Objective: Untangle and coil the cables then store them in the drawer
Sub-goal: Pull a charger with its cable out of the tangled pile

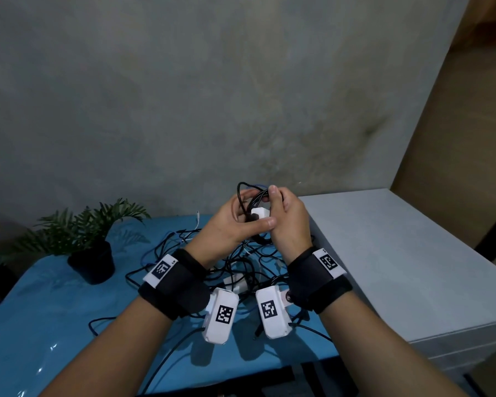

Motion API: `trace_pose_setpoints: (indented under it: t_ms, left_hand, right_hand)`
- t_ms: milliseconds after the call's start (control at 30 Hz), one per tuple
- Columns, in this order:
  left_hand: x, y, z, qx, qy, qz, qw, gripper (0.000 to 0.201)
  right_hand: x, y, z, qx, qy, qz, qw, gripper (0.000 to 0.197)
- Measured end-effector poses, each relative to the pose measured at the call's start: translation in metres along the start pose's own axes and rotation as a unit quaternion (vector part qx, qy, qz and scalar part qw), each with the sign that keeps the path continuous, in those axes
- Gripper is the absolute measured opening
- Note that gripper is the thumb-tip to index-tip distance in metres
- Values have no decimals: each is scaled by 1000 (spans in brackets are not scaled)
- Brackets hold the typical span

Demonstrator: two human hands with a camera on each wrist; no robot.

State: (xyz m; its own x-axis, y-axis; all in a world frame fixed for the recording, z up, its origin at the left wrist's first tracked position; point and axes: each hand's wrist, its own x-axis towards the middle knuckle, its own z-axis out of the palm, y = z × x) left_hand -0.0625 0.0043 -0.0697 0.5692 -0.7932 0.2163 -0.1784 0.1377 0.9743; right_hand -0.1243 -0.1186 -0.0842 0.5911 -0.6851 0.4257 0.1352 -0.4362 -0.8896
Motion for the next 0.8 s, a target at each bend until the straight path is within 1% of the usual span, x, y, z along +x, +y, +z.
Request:
trace_pose_setpoints:
  t_ms: [33, 100, 200, 267, 300, 367, 433, 467, 500, 533, 567, 600, 633, 667, 700, 733, 800]
  left_hand:
    - [1, 0, 0, 9, 8, 6, 1000, 69]
    - [2, 1, 1, 31, 27, 20, 999, 68]
    - [3, 3, 0, 61, 43, 38, 997, 59]
    - [6, 3, -2, 128, 56, 64, 988, 48]
    - [8, 2, -2, 186, 73, 78, 977, 41]
    - [9, 1, 1, 309, 134, 96, 937, 30]
    - [9, -1, 3, 381, 200, 90, 898, 19]
    - [9, -3, 3, 409, 224, 86, 880, 17]
    - [9, -5, 2, 426, 238, 89, 869, 18]
    - [9, -5, 0, 423, 237, 97, 869, 21]
    - [9, -4, -2, 395, 219, 107, 886, 25]
    - [9, -3, -4, 345, 183, 109, 914, 24]
    - [8, -1, -5, 282, 137, 101, 944, 19]
    - [6, -1, -5, 220, 90, 84, 968, 11]
    - [3, 0, -5, 172, 54, 72, 981, 4]
    - [0, 0, -6, 155, 33, 70, 985, 12]
    - [-7, -4, -11, 181, 10, 85, 980, 33]
  right_hand:
    - [-1, 0, 0, -7, 0, -8, 1000, 32]
    - [-2, 0, -3, -22, -2, -23, 999, 31]
    - [-1, -2, -8, -54, -5, -38, 998, 30]
    - [-1, -5, -9, -69, -11, -55, 996, 32]
    - [-2, -6, -9, -70, -15, -63, 995, 33]
    - [-5, -9, -7, -50, -23, -75, 996, 33]
    - [-7, -12, -5, -14, -26, -82, 996, 33]
    - [-6, -13, -5, 0, -28, -84, 996, 32]
    - [-6, -14, -6, 7, -30, -87, 996, 31]
    - [-5, -14, -7, 10, -32, -91, 995, 30]
    - [-5, -15, -8, 10, -34, -95, 995, 30]
    - [-5, -15, -9, 11, -36, -98, 994, 30]
    - [-4, -15, -10, 13, -38, -100, 994, 31]
    - [-4, -15, -11, 15, -40, -99, 994, 31]
    - [-4, -15, -11, 20, -40, -94, 995, 32]
    - [-2, -16, -12, 29, -38, -87, 995, 31]
    - [3, -16, -19, 60, -26, -63, 996, 32]
